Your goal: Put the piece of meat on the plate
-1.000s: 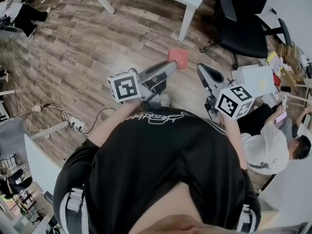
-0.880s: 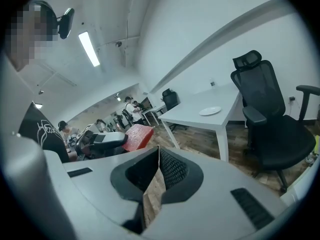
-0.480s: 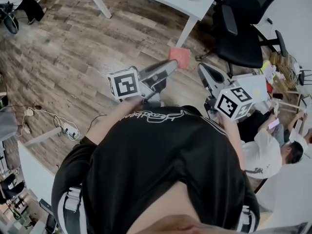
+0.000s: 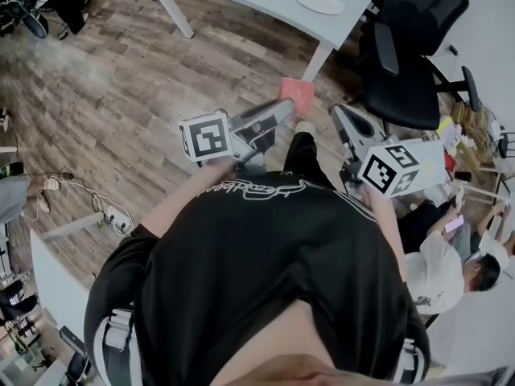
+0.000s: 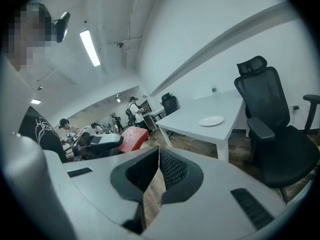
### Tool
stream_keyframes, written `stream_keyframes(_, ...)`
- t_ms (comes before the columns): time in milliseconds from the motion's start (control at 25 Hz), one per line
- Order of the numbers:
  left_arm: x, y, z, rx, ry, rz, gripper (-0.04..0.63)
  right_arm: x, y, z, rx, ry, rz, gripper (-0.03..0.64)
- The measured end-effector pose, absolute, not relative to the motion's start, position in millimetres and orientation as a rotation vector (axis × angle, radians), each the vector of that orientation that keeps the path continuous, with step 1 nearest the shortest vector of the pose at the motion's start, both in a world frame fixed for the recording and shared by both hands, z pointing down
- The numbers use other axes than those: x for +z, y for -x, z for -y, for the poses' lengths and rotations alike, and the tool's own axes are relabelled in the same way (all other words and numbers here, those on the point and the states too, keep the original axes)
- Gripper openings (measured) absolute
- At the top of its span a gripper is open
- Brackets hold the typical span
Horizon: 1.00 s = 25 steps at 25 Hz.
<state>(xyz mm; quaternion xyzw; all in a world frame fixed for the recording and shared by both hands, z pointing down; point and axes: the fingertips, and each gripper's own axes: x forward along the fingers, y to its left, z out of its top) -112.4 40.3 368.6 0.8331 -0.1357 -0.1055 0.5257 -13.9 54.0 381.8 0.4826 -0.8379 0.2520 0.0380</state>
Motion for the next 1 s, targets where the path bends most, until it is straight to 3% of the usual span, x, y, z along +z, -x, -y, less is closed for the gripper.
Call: stream_keyframes(1000,365,-22,148,-0.256,-1.929,0.474,0.084,376,-121,156,0.892,-1.331,2.660,0.012)
